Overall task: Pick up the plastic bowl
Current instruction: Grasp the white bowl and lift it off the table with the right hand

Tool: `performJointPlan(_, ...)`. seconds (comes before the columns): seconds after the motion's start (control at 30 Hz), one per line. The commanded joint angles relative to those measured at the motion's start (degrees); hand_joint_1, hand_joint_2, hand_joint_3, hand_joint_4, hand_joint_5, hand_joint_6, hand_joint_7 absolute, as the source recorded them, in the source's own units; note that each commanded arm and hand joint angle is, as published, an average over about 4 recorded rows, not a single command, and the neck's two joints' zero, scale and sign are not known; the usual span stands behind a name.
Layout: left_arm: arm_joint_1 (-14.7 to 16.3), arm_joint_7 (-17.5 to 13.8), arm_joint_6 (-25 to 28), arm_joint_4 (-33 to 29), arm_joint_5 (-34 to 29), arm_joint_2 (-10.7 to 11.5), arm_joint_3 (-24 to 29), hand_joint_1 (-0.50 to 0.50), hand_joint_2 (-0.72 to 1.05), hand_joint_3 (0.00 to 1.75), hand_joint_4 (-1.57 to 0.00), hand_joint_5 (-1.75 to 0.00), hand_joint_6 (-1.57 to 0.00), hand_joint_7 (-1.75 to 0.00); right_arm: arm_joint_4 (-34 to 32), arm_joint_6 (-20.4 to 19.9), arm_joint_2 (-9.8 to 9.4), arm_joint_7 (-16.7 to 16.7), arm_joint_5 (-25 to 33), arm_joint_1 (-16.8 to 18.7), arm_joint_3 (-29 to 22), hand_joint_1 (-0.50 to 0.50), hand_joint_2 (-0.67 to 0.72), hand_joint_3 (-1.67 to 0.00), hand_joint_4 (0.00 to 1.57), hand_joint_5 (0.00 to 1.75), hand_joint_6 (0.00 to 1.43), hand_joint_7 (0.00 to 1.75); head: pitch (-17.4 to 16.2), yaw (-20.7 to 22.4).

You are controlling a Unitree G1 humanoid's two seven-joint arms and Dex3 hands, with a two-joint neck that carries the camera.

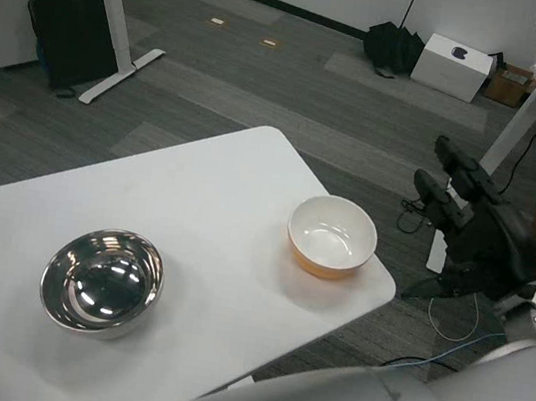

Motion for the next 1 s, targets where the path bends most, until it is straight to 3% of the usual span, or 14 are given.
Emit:
performJointPlan(0.03, -0.59, -0.16, 0.01, 0.77, -0.6, -0.01, 0.15, -0.5, 0.6, 0.04, -0.8, -0.31, -0.03, 0.0, 4.87, -2.63, 0.62, 0.07, 0.2, -1.36, 3.19, -0.46, -0.03, -0.04, 0.0, 0.0, 0.0, 0.0, 0.92, -0.71)
performJointPlan(0.4, -0.42, -1.13, -0.21, 1.45, -1.92, -1.02, -0.04, -0.5, 0.6, 0.0, -0.82, -0.31, -0.03, 0.0, 16.1, -5.6, 0.14, 0.03, -0.63, -5.51, 7.45, -0.46, -0.02, -0.06, 0.0, 0.0, 0.0, 0.0, 3.43, -0.48)
performJointPlan(1.0, -0.37, -1.13, -0.25, 1.49, -1.92, -1.1, -0.31, -0.5, 0.6, 0.0, -0.85, -0.31, -0.03, 0.0, 21.24, -6.13, -1.0, -0.06, -2.61, -8.32, 11.5, -0.46, -0.03, -0.04, 0.0, 0.0, 0.0, 0.0, 3.56, -1.59)
